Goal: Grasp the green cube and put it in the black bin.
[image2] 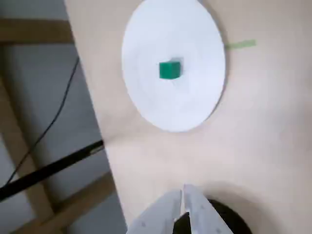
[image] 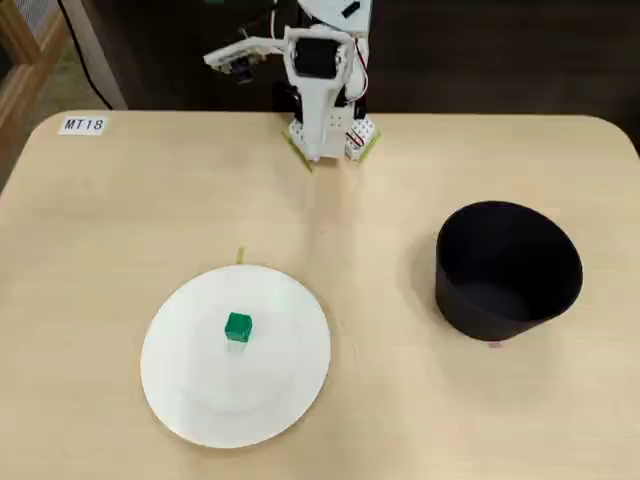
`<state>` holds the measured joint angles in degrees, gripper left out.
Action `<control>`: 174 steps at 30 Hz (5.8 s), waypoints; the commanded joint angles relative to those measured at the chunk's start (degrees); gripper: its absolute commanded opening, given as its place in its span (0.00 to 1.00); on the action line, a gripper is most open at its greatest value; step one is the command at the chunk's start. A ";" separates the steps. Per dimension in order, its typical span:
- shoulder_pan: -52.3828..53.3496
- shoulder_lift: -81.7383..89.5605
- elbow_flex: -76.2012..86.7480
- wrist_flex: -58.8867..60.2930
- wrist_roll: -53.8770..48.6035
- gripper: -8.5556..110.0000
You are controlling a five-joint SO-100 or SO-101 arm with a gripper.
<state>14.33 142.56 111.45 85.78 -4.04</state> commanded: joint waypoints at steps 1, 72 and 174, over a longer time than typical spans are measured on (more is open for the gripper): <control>2.20 -7.38 -2.81 -1.23 -3.52 0.07; 5.27 -73.48 -30.15 -31.99 -10.20 0.29; -31.90 -62.84 -77.26 20.39 8.53 0.07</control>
<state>-27.42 68.64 32.26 106.08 3.34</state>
